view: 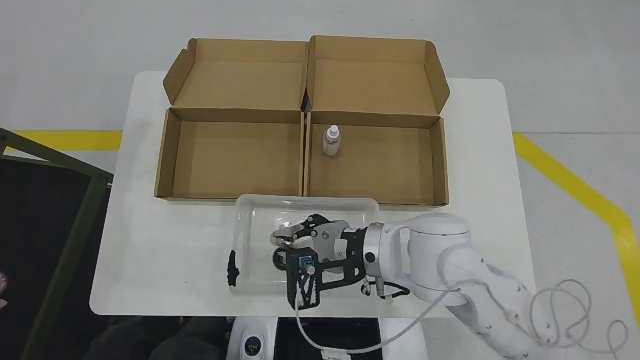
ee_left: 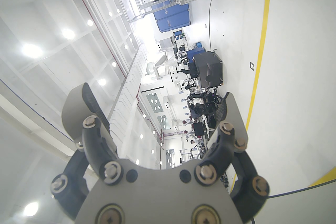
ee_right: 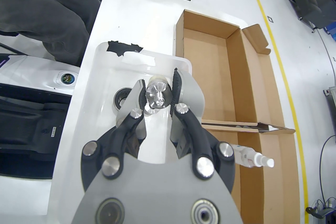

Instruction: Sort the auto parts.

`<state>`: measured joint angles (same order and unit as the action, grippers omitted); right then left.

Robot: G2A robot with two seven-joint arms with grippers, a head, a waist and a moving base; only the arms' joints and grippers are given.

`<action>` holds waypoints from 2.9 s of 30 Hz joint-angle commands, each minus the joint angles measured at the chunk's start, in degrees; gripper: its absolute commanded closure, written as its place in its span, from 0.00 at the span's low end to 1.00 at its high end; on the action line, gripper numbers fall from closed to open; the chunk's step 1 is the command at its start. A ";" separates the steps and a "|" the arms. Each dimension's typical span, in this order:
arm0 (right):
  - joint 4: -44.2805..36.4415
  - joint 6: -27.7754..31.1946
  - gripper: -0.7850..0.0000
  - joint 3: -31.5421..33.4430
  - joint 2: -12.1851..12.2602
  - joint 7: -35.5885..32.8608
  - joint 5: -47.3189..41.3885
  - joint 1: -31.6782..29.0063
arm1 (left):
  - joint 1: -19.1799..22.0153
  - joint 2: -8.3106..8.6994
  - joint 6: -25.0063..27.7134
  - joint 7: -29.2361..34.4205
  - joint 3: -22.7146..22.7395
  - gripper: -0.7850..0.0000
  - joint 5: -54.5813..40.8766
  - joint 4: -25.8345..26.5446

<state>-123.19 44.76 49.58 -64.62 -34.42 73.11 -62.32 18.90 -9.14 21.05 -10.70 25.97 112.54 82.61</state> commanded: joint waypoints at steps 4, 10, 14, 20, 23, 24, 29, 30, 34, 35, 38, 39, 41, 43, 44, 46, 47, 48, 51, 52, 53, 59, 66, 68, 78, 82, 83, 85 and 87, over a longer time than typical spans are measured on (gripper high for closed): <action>-0.93 -1.40 1.00 2.58 0.33 1.36 -0.93 -0.82 | 0.00 0.00 0.00 0.00 0.00 0.00 0.00 0.00; -1.47 -1.79 1.00 6.62 0.95 2.96 -1.87 -2.12 | 0.00 0.00 0.00 0.00 0.00 0.00 0.00 0.00; -1.51 -1.76 1.00 9.06 1.34 3.54 -2.65 -2.85 | 0.00 0.00 0.00 0.00 0.00 0.00 0.00 0.00; -0.12 -1.67 1.00 11.80 1.72 4.57 -4.54 -3.22 | 0.00 0.00 0.00 0.00 0.00 0.00 0.00 0.00; 1.15 -1.68 1.00 12.81 1.86 4.94 -5.64 -3.17 | 0.00 0.00 0.00 0.00 0.00 0.00 0.00 0.00; 1.57 -1.65 1.00 13.11 1.90 5.13 -6.02 -3.10 | 0.00 0.00 0.00 0.00 0.00 0.00 0.00 0.00; 4.25 -1.84 1.00 14.48 2.04 5.89 -7.90 -2.56 | 0.00 0.00 0.00 0.00 0.00 0.00 0.00 0.00; 4.92 -1.87 1.00 14.76 2.07 5.99 -8.22 -2.40 | 0.00 0.00 0.00 0.00 0.00 0.00 0.00 0.00; 7.70 -2.15 1.00 15.84 2.18 6.16 -9.69 -1.75 | 0.00 0.00 0.00 0.00 0.00 0.00 0.00 0.00; 8.33 -2.19 1.00 16.09 2.21 6.24 -10.06 -1.56 | 0.00 0.00 0.00 0.00 0.00 0.00 0.00 0.00; 10.39 -2.42 1.00 16.79 2.31 5.95 -10.73 -1.04 | 0.00 0.00 0.00 0.00 0.00 0.00 0.00 0.00; 11.10 -2.38 1.00 16.98 2.33 6.02 -11.03 -0.82 | 0.00 0.00 0.00 0.00 0.00 0.00 0.00 0.00; 12.89 -2.24 1.00 17.22 2.38 5.76 -11.67 -0.39 | 0.00 0.00 0.00 0.00 0.00 0.00 0.00 0.00; 14.68 -2.07 1.00 17.33 2.42 5.33 -12.29 0.16 | 0.00 0.00 0.00 0.00 0.00 0.00 0.00 0.00; 15.27 -2.00 1.00 17.30 2.44 4.99 -12.47 0.46 | 0.00 0.00 0.00 0.00 0.00 0.00 0.00 0.00; 16.77 -1.97 1.00 17.36 2.46 4.61 -13.19 0.97 | 0.00 0.00 0.00 0.00 0.00 0.00 0.00 0.00; 17.33 -2.23 1.00 17.49 2.49 4.33 -13.32 1.25 | 0.00 0.00 0.00 0.00 0.00 0.00 0.00 0.00; 17.98 -2.39 1.00 17.60 2.51 4.09 -13.49 1.46 | 0.00 0.00 0.00 0.00 0.00 0.00 0.00 0.00; 19.85 -2.84 1.00 17.47 2.55 2.71 -13.38 2.36 | 0.00 0.00 0.00 0.00 0.00 0.00 0.00 0.00; 20.60 -2.96 1.00 17.27 2.52 2.39 -13.51 2.78 | 0.00 0.00 0.00 0.00 0.00 0.00 0.00 0.00; 21.63 -3.23 1.00 17.02 2.49 1.80 -13.37 3.28 | 0.00 0.00 0.00 0.00 0.00 0.00 0.00 0.00; 27.74 -4.24 1.00 14.28 1.93 0.80 -14.00 6.74 | 0.00 0.00 0.00 0.00 0.00 0.00 0.00 0.00; 32.97 -5.92 1.00 10.48 1.09 -1.45 -12.65 10.77 | 0.00 0.00 0.00 0.00 0.00 0.00 0.00 0.00; 34.32 -6.47 1.00 9.51 0.84 -1.98 -12.31 11.80 | 0.00 0.00 0.00 0.00 0.00 0.00 0.00 0.00; 39.55 -9.42 1.00 4.83 -0.55 -5.56 -11.21 16.36 | 0.00 0.00 0.00 0.00 0.00 0.00 0.00 0.00; 42.01 -10.12 0.96 3.13 -1.22 -5.07 -11.59 17.71 | 0.00 0.00 0.00 0.00 0.00 0.00 0.00 0.00; 42.66 -10.29 0.91 2.80 -1.37 -4.86 -11.74 17.97 | 0.00 0.00 0.00 0.00 0.00 0.00 0.00 0.00; 43.61 -10.79 0.87 2.12 -1.63 -5.12 -11.30 18.59 | 0.00 0.00 0.00 0.00 0.00 0.00 0.00 0.00; 44.37 -11.06 0.84 1.69 -1.85 -4.77 -11.31 18.95 | 0.00 0.00 0.00 0.00 0.00 0.00 0.00 0.00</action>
<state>-79.14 33.81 51.43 -66.39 -39.38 61.82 -43.52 18.90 -9.14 21.05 -10.70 25.97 112.54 82.61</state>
